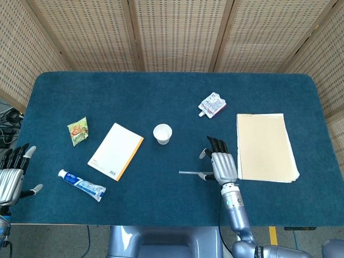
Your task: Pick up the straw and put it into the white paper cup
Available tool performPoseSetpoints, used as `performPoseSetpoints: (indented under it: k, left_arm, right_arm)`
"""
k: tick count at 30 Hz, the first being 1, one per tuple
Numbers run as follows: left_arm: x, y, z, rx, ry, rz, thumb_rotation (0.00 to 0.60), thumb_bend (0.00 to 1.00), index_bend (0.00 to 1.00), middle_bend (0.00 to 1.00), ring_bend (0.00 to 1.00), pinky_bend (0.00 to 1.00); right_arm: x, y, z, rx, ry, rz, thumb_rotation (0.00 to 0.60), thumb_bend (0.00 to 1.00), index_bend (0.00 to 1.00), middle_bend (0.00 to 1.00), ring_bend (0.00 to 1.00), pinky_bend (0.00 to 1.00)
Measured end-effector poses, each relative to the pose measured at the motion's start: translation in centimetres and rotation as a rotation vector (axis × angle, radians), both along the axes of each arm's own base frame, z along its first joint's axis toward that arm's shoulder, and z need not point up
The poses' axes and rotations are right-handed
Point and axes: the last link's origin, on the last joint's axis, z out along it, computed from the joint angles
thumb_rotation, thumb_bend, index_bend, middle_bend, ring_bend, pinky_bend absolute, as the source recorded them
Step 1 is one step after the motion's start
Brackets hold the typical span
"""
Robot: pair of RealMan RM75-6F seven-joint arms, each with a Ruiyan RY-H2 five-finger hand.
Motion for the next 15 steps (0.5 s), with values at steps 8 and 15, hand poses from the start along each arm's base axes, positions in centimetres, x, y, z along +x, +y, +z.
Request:
performPoseSetpoints:
  k: [8, 15]
  left_arm:
    - [-0.2, 0.2, -0.1, -0.006, -0.001, 0.008, 0.6, 0.0, 0.0, 0.0, 0.0, 0.0]
    - [-0.4, 0.2, -0.2, -0.011, 0.001, 0.015, 0.6, 0.0, 0.0, 0.0, 0.0, 0.0]
  right_arm:
    - [-0.4, -0.3, -2.0, 0.029, -0.003, -0.032, 0.6, 0.39, 0.54, 0.18, 0.0, 0.0]
    - [-0.6, -0.2, -3.1, 0.061, -0.011, -0.048, 0.6, 0.42, 0.55, 0.19, 0.0, 0.0]
